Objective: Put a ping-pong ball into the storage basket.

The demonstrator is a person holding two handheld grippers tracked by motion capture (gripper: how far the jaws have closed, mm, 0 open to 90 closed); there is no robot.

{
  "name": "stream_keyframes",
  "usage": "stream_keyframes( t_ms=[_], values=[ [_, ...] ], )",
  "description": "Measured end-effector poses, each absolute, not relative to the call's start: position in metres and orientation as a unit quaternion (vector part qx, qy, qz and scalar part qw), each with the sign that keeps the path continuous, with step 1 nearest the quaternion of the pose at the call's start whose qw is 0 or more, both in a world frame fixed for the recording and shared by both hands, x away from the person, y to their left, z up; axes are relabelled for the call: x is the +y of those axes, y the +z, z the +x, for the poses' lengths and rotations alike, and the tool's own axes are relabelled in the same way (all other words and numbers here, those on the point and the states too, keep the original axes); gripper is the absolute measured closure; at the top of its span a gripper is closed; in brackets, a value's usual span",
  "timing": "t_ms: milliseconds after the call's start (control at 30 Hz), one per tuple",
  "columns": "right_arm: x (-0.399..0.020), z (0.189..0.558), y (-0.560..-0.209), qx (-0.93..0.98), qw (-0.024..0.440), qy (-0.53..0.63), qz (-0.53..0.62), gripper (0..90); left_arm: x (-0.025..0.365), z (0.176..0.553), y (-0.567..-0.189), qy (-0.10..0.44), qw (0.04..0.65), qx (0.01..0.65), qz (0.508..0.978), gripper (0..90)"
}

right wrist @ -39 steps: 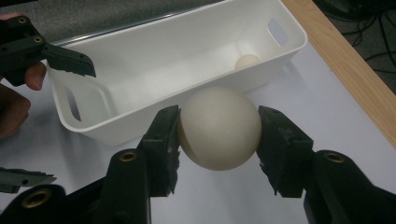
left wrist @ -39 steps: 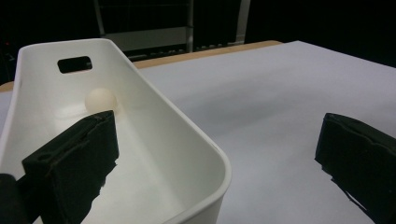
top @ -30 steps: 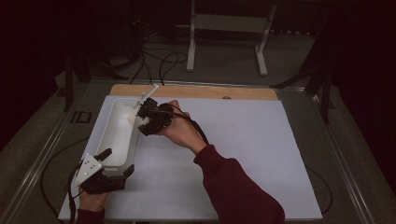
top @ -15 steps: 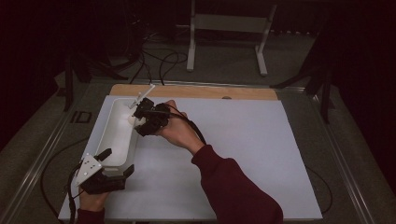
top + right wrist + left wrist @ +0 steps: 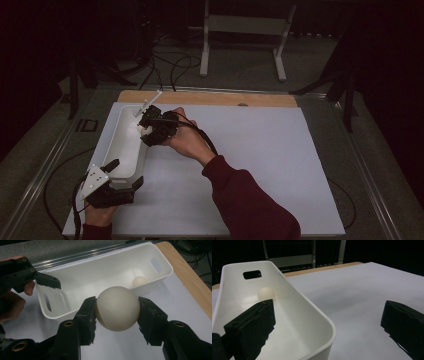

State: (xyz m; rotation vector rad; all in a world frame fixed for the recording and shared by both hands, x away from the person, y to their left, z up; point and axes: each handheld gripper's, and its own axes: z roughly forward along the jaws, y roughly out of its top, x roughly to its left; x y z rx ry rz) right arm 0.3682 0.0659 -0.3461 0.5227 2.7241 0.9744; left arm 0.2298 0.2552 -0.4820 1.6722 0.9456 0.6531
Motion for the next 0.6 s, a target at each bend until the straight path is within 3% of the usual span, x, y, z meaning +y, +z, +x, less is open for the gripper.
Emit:
stream_keyframes(
  t_ms=[600],
  values=[
    [0.0759,0.3663,-0.3457,0.922,0.099,0.332,0.172,50.5,0.2553,0.2296,-0.4819,0.273,0.529,0.396,0.699,0.0]
  ],
)
